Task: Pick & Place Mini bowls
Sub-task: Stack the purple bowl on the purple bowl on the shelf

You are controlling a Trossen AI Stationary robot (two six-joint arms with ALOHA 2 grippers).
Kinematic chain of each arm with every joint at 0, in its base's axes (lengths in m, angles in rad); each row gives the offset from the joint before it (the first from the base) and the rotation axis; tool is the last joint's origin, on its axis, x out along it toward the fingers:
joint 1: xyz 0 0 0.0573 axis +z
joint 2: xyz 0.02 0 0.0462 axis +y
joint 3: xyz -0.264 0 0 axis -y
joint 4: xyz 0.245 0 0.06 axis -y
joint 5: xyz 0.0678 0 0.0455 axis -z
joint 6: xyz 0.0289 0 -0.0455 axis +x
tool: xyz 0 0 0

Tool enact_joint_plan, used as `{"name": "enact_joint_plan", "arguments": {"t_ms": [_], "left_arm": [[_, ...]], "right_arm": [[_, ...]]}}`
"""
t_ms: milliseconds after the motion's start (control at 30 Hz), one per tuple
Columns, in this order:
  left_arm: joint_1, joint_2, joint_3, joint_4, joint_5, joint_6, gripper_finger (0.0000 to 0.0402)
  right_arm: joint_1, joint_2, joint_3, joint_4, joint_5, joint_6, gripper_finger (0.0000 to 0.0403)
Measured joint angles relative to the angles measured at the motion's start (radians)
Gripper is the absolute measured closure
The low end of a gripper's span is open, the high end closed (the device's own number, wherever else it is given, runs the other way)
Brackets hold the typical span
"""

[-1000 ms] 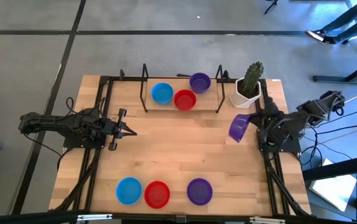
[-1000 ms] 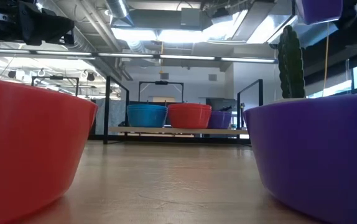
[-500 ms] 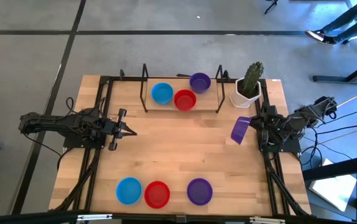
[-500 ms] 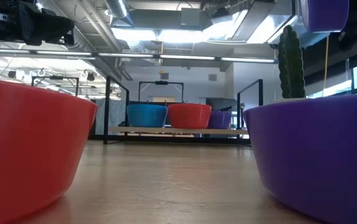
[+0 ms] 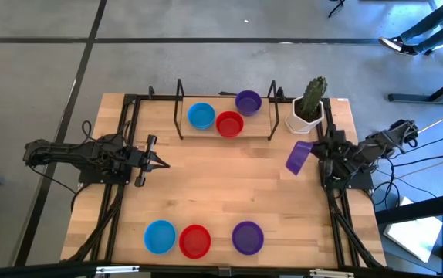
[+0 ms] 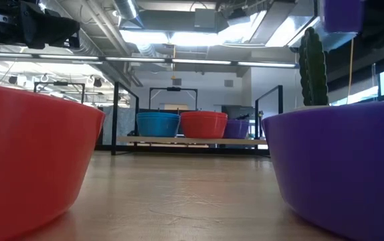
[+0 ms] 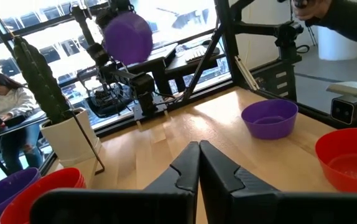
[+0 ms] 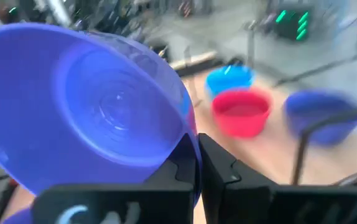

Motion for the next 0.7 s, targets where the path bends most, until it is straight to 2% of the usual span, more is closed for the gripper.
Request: {"name": "enact_joint_plan", "arguments": {"t_ms": [67,167,267,467,600,700], "left_arm": [[0.000,0.000,0.000,0.000,0.000,0.003,0.0394],[0.000,0.000,0.000,0.000,0.000,0.002,0.0397],[0.000,0.000,0.000,0.001,0.000,0.007,0.0399],[0.000,0.000,0.000,0.001,0.000,0.007,0.0395],[0.000,0.000,0.000,0.001,0.000,0.007,0.0395],[0.000,0.000,0.000,0.001,0.000,0.007,0.0398]], "right_arm": [[-0.010,0.012,0.002,0.075,0.036,-0.087,0.0398],[-0.041,0.058,0.038,0.198,0.033,-0.224,0.0399],[-0.081,0.133,0.117,0.232,0.017,-0.316,0.0399],[-0.208,0.352,0.360,0.214,0.009,-0.469,0.0400],[-0.338,0.517,0.559,0.171,0.005,-0.550,0.0401],[-0.466,0.645,0.725,0.097,-0.075,-0.580,0.0401]]}}
